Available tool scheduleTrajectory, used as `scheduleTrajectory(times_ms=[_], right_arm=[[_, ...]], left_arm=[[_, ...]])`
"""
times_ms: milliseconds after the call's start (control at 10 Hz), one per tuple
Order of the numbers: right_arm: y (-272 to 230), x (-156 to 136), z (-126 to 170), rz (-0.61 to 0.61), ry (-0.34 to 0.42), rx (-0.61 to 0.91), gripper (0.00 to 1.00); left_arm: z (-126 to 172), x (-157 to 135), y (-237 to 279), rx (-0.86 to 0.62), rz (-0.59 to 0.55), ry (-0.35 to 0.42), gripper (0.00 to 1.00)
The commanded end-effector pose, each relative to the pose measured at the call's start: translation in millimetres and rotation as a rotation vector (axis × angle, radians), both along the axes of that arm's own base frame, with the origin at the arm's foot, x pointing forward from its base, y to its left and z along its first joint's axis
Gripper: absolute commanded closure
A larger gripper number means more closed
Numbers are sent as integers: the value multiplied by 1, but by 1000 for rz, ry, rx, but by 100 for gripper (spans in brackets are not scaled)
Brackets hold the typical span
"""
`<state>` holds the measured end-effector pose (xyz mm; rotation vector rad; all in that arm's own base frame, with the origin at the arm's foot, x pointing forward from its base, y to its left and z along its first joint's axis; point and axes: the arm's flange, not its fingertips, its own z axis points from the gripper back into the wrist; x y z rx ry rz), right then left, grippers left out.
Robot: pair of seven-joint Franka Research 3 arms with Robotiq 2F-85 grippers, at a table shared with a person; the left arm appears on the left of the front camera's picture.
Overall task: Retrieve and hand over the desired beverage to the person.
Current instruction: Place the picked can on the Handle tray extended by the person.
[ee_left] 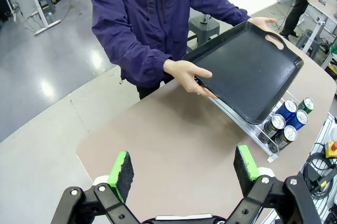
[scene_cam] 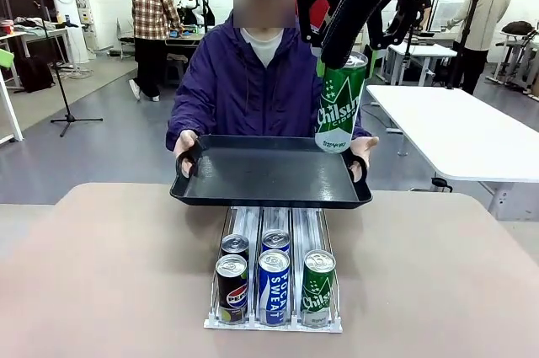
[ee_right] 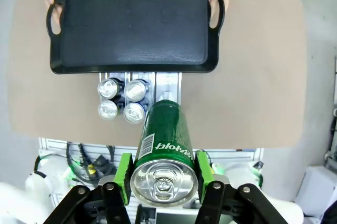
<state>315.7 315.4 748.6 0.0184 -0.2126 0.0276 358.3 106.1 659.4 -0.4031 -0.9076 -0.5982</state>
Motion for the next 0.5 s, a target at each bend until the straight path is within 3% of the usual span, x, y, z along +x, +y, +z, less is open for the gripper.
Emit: scheduleTrajectory(times_ms=[0, 400], right_arm=[[-5, -4, -2, -14, -12, -6, 97], [-5, -4, -2, -14, -12, -6, 97]], left_arm=[[0, 1, 0, -3, 7, -15, 0], [0, 1, 0, -3, 7, -15, 0]])
